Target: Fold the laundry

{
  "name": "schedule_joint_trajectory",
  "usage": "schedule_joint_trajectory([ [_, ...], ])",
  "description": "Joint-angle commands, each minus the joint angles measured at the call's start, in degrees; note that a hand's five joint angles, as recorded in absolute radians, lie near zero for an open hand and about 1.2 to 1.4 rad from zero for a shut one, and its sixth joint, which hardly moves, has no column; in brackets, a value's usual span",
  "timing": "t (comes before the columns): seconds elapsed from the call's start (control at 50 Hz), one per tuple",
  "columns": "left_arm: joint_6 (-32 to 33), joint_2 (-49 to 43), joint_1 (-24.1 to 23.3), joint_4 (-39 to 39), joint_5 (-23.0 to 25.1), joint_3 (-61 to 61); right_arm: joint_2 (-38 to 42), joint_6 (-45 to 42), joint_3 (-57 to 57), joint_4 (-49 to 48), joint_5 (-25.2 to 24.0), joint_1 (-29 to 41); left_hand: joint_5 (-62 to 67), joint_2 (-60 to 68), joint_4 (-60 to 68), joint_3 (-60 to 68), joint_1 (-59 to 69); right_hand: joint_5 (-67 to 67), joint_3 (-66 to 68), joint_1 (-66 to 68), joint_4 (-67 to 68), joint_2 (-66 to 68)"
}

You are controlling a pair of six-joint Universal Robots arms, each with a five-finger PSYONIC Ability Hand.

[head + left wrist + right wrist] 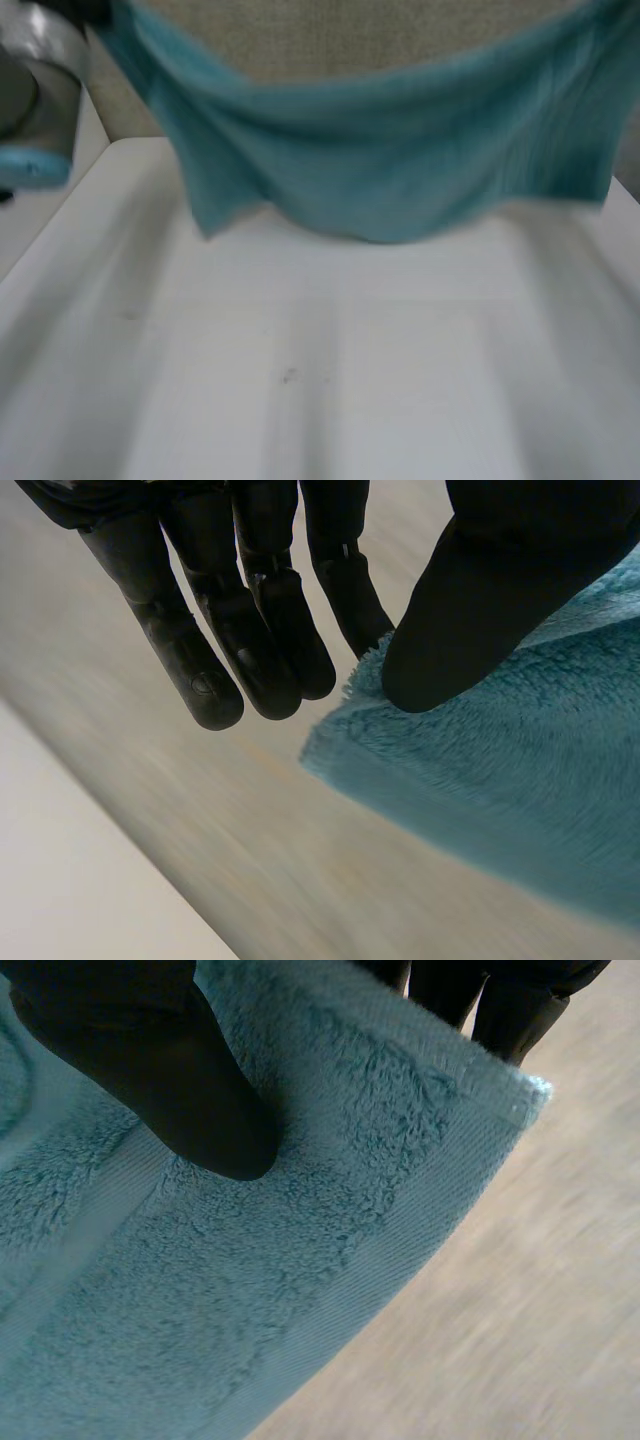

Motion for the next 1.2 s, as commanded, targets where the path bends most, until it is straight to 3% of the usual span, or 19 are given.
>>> schedule_joint_trajectory([
  [0.02,-3.74,6.4,0.79,9.74,-0.38,-8.86,-8.84,3.22,14.26,-10.76,-1.76,-0.68,15.25,11.32,11.45,11.67,15.87,13.47,12.25,24.0,11.65,12.45],
  [0.14,-4.26,7.37,2.29,9.91,0.15,-20.39,-8.76,2.34,25.77,-10.86,-8.26,-0.5,15.25,11.32,11.45,11.67,15.87,13.47,12.25,24.0,11.65,12.45],
  [0.22,-4.44,7.63,3.96,10.18,0.68,-34.94,-8.32,0.59,35.01,-11.03,-11.61,-1.12,15.25,11.32,11.45,11.67,15.87,13.47,12.25,24.0,11.65,12.45],
  [0.34,-4.53,6.49,4.75,13.87,2.08,-45.7,-3.94,-3.89,46.7,-11.82,-12.23,-1.2,15.25,11.32,11.45,11.67,15.87,13.47,12.25,24.0,11.65,12.45],
  [0.44,-4.09,3.06,5.45,17.65,6.47,-55.71,-0.32,-6.01,49.88,-11.65,-12.14,-1.2,15.25,11.32,11.45,11.67,15.87,13.47,12.25,24.0,11.65,12.45],
  [0.68,-4.35,3.85,5.72,14.13,8.06,-58.62,-0.23,-5.22,51.73,-11.12,-11.79,-3.84,15.25,11.32,11.45,11.67,15.87,13.47,12.25,24.0,11.65,12.45],
  [0.7,-4.35,3.76,5.63,14.05,8.15,-58.54,-0.58,-4.7,51.64,-11.21,-11.7,-3.93,2.61,-1.31,-1.19,-0.96,3.23,13.47,12.25,24.0,11.65,12.45],
  [0.72,-4.09,3.59,5.63,14.05,8.23,-58.54,-1.1,-3.82,51.56,-11.21,-11.62,-4.1,-29.66,-33.58,-33.45,-33.23,-29.04,13.47,12.25,24.0,11.65,12.45],
  [0.74,-3.74,3.59,5.63,13.96,8.23,-58.62,-1.11,-3.81,51.55,-11.21,-11.61,-4.1,-40.64,-44.56,-44.43,-44.21,-40.02,13.47,12.25,24.0,11.65,12.45],
  [0.84,-3.56,3.59,6.15,12.99,8.15,-58.89,-1.46,-0.13,50.85,-11.03,-12.05,-5.94,-43.6,-47.52,-47.4,-47.18,-42.98,13.47,12.25,24.0,11.65,12.45],
  [0.96,-3.65,4.29,8.7,11.41,8.76,-59.33,-1.37,0.05,50.33,-11.03,-12.32,-7.27,-43.61,-47.53,-47.4,-47.18,-42.99,13.47,12.25,24.0,11.65,12.45],
  [1.2,-3.65,1.22,8.88,12.03,10.78,-57.22,-0.93,0.06,49.8,-11.03,-12.23,-8.24,-42.09,-46.02,-45.89,-45.67,-41.47,13.47,12.25,24.0,11.65,12.45],
])
